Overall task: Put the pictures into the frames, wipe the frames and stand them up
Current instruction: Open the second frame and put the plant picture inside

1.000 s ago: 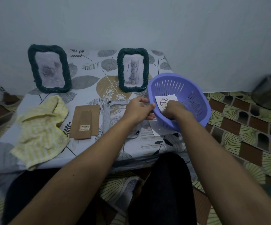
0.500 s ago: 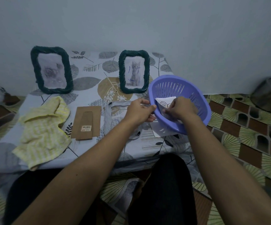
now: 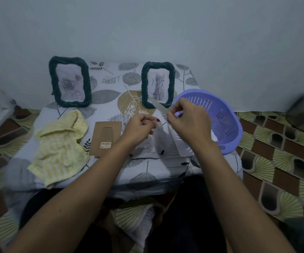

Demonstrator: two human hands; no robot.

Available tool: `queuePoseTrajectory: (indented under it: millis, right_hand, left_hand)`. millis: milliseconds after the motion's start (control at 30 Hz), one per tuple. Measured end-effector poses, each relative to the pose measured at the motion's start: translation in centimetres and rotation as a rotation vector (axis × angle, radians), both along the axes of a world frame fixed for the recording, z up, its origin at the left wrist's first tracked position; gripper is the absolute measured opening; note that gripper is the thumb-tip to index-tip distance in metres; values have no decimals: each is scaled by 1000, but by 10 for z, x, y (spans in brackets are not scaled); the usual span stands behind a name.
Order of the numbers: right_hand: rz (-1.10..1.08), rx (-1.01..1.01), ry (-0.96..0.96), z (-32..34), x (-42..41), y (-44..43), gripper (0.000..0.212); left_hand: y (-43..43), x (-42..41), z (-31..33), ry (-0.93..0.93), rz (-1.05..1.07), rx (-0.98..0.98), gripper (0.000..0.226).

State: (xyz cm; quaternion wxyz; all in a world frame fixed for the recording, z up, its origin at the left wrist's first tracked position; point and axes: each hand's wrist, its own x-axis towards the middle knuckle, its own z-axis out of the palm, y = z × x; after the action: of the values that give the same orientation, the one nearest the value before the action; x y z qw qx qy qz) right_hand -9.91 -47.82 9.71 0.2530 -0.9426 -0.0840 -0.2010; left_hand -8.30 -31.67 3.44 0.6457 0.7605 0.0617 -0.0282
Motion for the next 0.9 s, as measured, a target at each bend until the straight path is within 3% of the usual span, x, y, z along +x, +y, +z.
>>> queuePoseTrajectory:
  millis: [300,600,667,733,800,900]
  right_hand:
    - [173,377,60,-31,-4,54,17]
    - [39,773,308,-60,5,53,23]
    - [-12,843,394,-68,7,48,23]
    - [-35,850,456,-77,9,42,20]
    - [-46,788,477,-82,11,36,16]
    - [-97,670,495,-92,14,32,15]
  left_hand:
    - [42,-28,-23,202,84,-301,21]
    - [58,-35,-33,136,156,-411,45]
    - [59,-35,-31,79,207,-337,46]
    - [59,-32,-32,4,244,-120,45]
    - [58,-29,-32,-62,246,76,48]
    - [52,-23,-35,-110,252,222,50]
